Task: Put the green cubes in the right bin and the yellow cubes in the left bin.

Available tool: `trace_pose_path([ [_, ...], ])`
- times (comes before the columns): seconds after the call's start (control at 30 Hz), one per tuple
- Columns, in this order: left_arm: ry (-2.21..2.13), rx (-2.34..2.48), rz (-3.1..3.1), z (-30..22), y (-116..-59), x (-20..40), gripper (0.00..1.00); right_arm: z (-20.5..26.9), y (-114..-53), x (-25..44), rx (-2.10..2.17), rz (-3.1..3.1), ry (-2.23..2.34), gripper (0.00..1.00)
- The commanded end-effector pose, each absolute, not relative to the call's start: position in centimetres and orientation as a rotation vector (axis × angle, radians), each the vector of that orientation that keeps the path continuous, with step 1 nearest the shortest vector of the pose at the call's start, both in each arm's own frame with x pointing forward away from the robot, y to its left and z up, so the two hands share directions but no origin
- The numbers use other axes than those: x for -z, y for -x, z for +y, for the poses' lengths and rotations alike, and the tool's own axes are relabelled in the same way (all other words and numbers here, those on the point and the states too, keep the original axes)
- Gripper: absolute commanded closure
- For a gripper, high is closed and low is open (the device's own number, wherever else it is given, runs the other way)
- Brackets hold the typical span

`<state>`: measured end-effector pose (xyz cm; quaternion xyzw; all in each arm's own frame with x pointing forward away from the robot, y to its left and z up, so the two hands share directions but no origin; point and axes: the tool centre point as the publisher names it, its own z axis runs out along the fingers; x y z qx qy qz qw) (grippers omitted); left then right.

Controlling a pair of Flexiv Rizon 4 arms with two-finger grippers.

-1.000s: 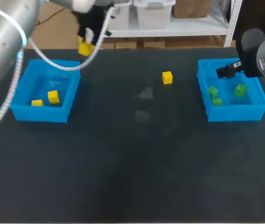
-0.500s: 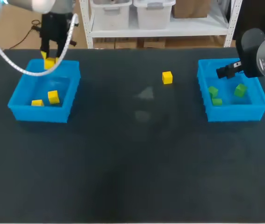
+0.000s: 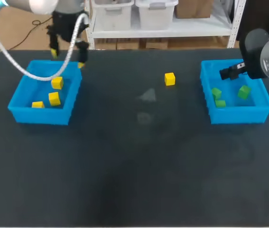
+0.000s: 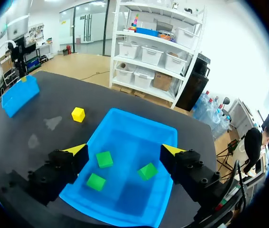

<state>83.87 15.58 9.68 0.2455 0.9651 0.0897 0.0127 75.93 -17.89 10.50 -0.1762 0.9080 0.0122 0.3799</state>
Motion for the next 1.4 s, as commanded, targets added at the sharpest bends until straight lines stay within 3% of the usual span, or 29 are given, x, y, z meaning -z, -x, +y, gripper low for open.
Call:
trace_pose_path([
  [0.03,-0.896,-0.231,2.789,11.0,-83.1,-10.8,0.0,-17.9,-75.9,-10.3,-0.032,2.311,0.447,0.0],
  [0.57,-1.63,-0.14,2.571,-5.3,-84.5,-6.5,0.0,-17.9,-75.9,-10.3,-0.032,2.311,0.447,0.0],
  [1.4,-1.847,-0.06,2.457,-15.5,-85.8,-2.7,0.0,-17.9,-75.9,-10.3,-0.032,2.311,0.447,0.0],
])
